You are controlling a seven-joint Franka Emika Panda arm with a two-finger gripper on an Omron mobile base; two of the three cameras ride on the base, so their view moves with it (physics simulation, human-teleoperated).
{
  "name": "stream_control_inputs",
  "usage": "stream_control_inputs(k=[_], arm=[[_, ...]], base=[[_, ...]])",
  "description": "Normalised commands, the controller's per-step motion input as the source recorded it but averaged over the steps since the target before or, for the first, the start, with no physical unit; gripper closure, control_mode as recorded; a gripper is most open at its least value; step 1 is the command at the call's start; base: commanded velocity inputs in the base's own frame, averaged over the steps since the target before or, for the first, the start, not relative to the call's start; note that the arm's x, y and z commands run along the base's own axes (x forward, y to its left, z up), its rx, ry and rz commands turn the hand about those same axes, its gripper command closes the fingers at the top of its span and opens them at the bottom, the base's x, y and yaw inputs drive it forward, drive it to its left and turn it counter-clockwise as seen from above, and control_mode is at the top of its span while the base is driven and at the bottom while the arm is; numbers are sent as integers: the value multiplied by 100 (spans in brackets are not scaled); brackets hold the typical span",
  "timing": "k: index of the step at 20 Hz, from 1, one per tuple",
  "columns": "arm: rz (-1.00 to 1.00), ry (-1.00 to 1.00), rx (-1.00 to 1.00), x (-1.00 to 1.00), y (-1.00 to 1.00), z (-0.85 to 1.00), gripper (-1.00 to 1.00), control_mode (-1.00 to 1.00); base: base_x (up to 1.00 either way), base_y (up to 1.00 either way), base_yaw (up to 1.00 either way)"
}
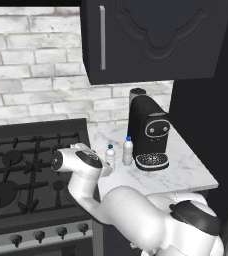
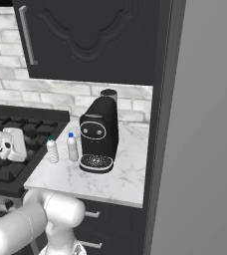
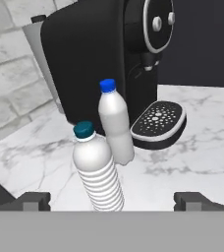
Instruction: Take the bottled waters from the counter and place them in the freezer to freeze. Close the freezer door after placing the bottles.
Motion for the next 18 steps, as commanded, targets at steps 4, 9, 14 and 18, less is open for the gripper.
stream_control_inputs(k=[4,9,14,18], arm=[[-5,0,-9,30,0,-30,-100,-100],[-4,0,-8,32,0,-23,-100,-100],[-3,9,-7,29,-13,-3,-100,-100],[-6,15,-9,20,-12,0,-100,-100]], base=[[0,0,0],[0,0,0],[0,0,0],[0,0,0]])
